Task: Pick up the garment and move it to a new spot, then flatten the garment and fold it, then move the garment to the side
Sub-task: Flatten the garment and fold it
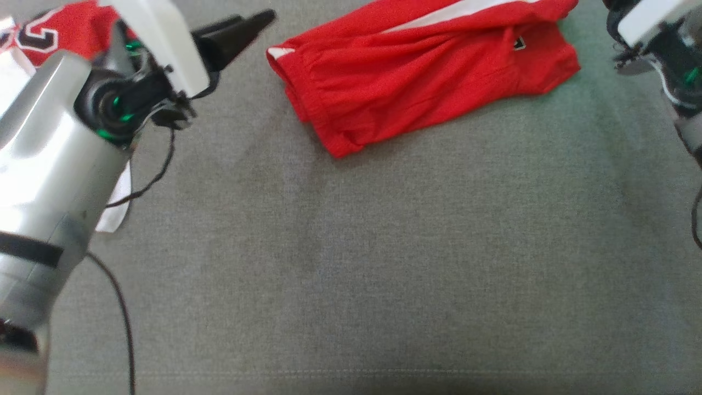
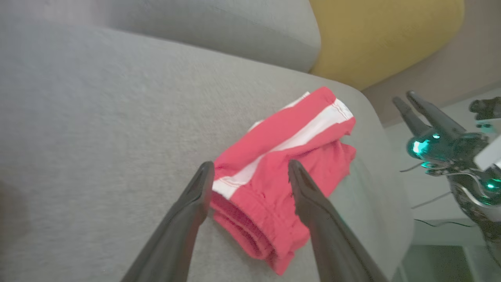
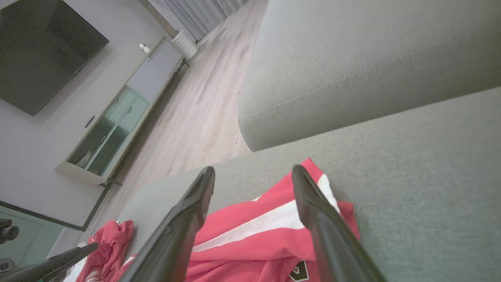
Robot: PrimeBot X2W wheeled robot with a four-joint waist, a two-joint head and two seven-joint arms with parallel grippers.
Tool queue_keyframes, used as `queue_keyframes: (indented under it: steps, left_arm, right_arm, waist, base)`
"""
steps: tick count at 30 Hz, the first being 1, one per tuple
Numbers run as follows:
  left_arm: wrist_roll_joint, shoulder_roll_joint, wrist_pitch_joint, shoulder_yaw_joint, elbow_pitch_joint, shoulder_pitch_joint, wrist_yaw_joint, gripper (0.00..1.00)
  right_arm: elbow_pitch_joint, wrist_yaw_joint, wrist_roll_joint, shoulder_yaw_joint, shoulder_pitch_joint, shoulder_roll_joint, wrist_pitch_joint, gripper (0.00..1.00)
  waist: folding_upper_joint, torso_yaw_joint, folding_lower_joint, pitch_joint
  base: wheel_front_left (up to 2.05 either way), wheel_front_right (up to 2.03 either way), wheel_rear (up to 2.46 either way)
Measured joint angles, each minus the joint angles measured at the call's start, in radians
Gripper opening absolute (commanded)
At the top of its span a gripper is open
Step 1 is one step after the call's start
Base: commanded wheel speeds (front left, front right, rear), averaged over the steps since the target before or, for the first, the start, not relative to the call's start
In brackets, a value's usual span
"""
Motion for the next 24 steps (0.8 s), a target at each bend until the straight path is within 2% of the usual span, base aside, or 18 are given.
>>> queue_keyframes:
  steps: [3,7,12,13,17,20,24]
  left_arm:
    - [0.108,0.038,-0.144,-0.01,-0.025,0.024,0.013,1.0]
    - [0.24,0.063,-0.383,-0.004,-0.092,0.077,0.101,1.0]
    - [0.388,0.068,-0.624,-0.02,-0.233,0.187,0.235,1.0]
    - [0.388,0.068,-0.624,-0.02,-0.233,0.187,0.235,1.0]
    - [0.472,0.066,-0.678,-0.009,-0.349,0.324,0.34,1.0]
    - [0.553,0.02,-0.678,0.083,-0.455,0.455,0.398,1.0]
    - [0.665,-0.103,-0.685,0.206,-0.548,0.641,0.387,1.0]
  right_arm:
    - [-0.023,0.0,-0.023,0.009,0.039,-0.016,-0.083,1.0]
    - [-0.015,0.0,-0.034,0.012,0.087,-0.016,-0.185,1.0]
    - [0.071,0.0,-0.029,0.01,0.115,-0.017,-0.225,1.0]
    - [0.071,0.0,-0.029,0.01,0.115,-0.017,-0.225,1.0]
    - [0.123,0.0,-0.029,0.012,0.112,-0.019,-0.225,1.0]
    - [0.173,0.0,-0.022,0.015,0.112,-0.024,-0.214,1.0]
    - [0.247,0.0,-0.023,0.027,0.091,-0.046,-0.177,1.0]
  waist:
    - [0.0,0.0,0.0,-0.03]
    - [0.0,0.005,0.0,-0.065]
    - [0.0,0.039,0.0,-0.081]
    - [0.0,0.039,0.0,-0.081]
    - [0.0,0.076,0.0,-0.079]
    - [0.0,0.107,0.0,-0.073]
    - [0.0,0.146,0.0,-0.06]
  base:
    - [0.0,0.0,0.0]
    - [0.0,0.0,0.0]
    - [0.0,0.0,0.0]
    - [0.0,0.0,0.0]
    - [0.0,0.0,0.0]
    - [0.0,0.0,0.0]
    - [0.0,0.0,0.0]
